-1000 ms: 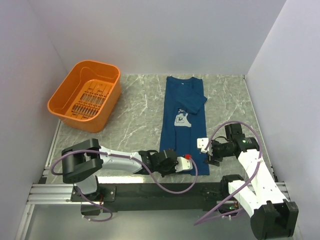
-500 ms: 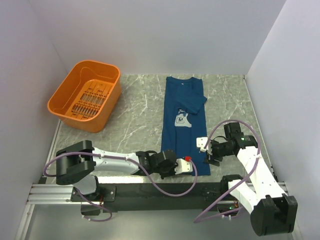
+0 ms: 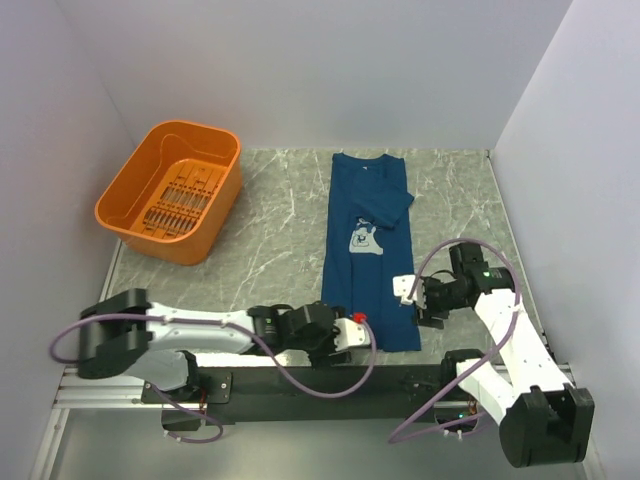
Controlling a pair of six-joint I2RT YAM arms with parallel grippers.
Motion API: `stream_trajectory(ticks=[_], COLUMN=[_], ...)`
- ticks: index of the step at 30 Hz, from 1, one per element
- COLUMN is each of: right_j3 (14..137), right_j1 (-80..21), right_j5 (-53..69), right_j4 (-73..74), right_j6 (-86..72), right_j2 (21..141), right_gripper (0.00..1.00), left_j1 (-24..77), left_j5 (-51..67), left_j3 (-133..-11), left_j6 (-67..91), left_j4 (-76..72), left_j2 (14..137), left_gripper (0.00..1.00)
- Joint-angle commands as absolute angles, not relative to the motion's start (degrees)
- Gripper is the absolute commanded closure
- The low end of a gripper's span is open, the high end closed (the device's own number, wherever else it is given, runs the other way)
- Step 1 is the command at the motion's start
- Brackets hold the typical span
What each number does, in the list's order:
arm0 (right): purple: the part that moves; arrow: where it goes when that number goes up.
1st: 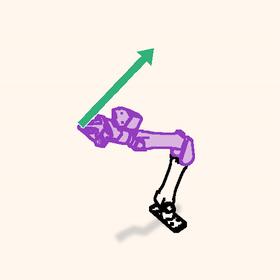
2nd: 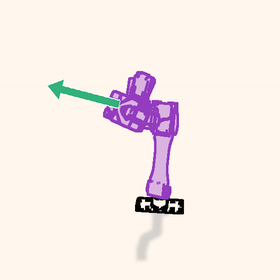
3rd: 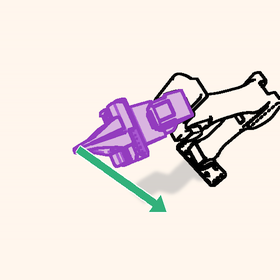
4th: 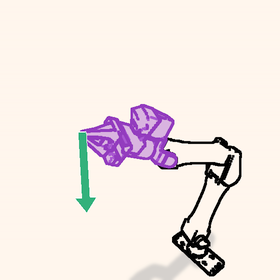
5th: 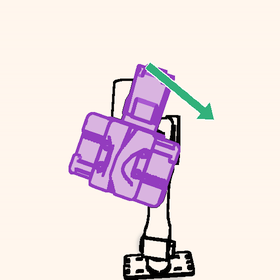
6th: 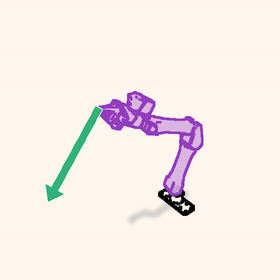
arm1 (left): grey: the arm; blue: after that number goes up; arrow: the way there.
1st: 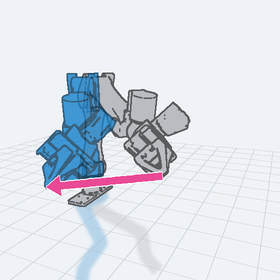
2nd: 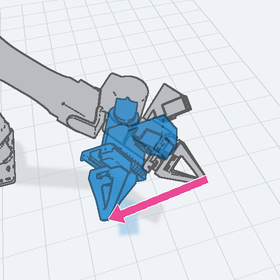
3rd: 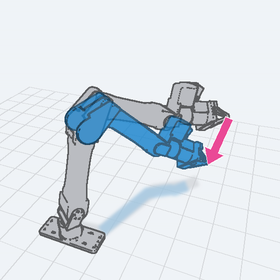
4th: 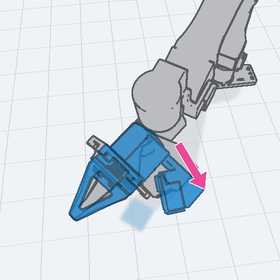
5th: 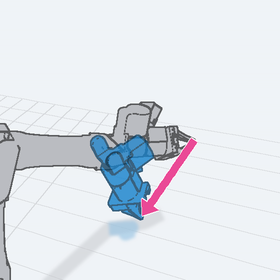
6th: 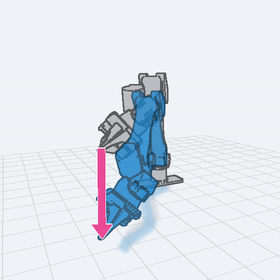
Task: Fold and stack the t-shirts
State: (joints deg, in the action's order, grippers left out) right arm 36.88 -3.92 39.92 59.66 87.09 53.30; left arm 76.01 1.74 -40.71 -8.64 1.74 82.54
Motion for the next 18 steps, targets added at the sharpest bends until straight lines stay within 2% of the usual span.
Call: stream_trajectory(ticks=[1,3,4,7,11,14,15,17,18], right_j3=[41.92,44.29,45.17,48.60,52.90,55.36,56.15,58.78,60.02], right_j1=[-1.15,2.96,4.47,10.52,13.09,12.75,12.22,10.12,9.59], right_j5=[40.16,40.95,40.87,41.22,41.66,43.76,43.33,37.90,35.88], right_j4=[61.51,63.36,63.46,63.45,59.86,47.44,43.98,32.25,29.38], right_j6=[88.94,90.78,90.79,91.58,86.23,68.27,56.63,42.70,29.92], right_j2=[50.28,49.75,49.66,51.14,56.59,62.04,65.88,70.55,76.23], right_gripper=[0.30,0.30,0.30,0.30,0.30,0.33,0.35,0.39,0.40], left_j1=[76.46,76.73,76.82,76.90,77.43,77.70,77.78,77.78,77.78], left_j5=[-3.39,-5.79,-8.15,-10.28,-14.31,-18.96,-20.38,-23.28,-26.60], left_j3=[-38.59,-37.97,-37.88,-37.27,-36.91,-37.26,-37.44,-37.62,-37.79], left_j6=[-7.38,-7.73,-8.17,-9.31,-8.79,-5.81,-4.76,-1.42,-0.45], left_j4=[0.61,1.23,1.67,2.46,2.29,2.28,2.29,3.33,3.95], left_j2=[74.21,71.29,69.02,66.19,66.62,68.20,68.55,68.82,68.73], left_gripper=[0.25,0.21,0.13,0.02,0.00,0.01,0.01,0.01,0.01])
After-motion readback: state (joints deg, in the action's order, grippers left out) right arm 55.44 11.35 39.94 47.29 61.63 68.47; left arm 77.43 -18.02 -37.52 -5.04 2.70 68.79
